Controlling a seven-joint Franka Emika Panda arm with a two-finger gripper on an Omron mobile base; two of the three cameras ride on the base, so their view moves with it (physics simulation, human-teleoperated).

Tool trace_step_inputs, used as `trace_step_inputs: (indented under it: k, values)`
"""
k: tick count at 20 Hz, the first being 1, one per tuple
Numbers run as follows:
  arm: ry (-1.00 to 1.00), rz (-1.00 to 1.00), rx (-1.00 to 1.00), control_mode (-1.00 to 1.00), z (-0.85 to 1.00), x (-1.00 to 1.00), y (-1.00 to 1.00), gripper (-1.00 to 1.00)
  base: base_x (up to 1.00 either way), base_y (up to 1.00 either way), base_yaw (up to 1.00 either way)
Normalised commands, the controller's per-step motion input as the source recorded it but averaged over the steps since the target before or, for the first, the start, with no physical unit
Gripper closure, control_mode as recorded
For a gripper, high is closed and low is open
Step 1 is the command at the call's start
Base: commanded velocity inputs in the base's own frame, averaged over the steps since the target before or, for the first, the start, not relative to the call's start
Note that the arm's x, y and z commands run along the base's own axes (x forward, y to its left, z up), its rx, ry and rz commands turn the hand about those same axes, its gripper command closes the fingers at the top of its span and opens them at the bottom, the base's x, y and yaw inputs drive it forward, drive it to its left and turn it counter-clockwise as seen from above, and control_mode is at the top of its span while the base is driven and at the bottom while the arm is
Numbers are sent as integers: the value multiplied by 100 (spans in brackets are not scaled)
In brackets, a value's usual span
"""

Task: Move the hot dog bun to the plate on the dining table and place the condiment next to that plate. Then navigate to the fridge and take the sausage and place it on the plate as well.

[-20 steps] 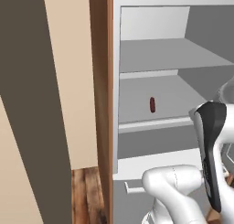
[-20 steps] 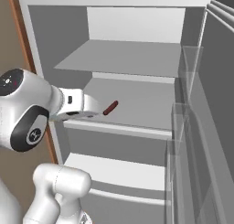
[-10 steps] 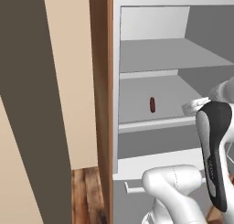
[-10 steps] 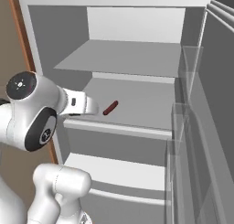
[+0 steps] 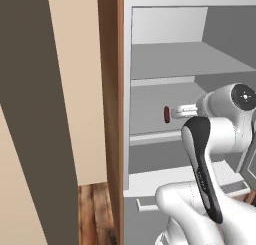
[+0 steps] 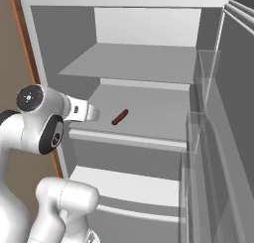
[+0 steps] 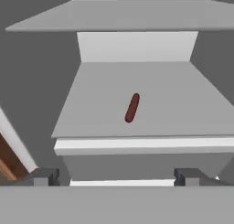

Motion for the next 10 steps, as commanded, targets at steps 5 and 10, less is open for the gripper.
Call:
trace_step_inputs:
  k: [5,10]
  values:
    - [2,-2,-2,-100,-20,80,-4,-100,0,0,0]
    - [5,0,0,-100,-52,53,-16,-100,0,0,0]
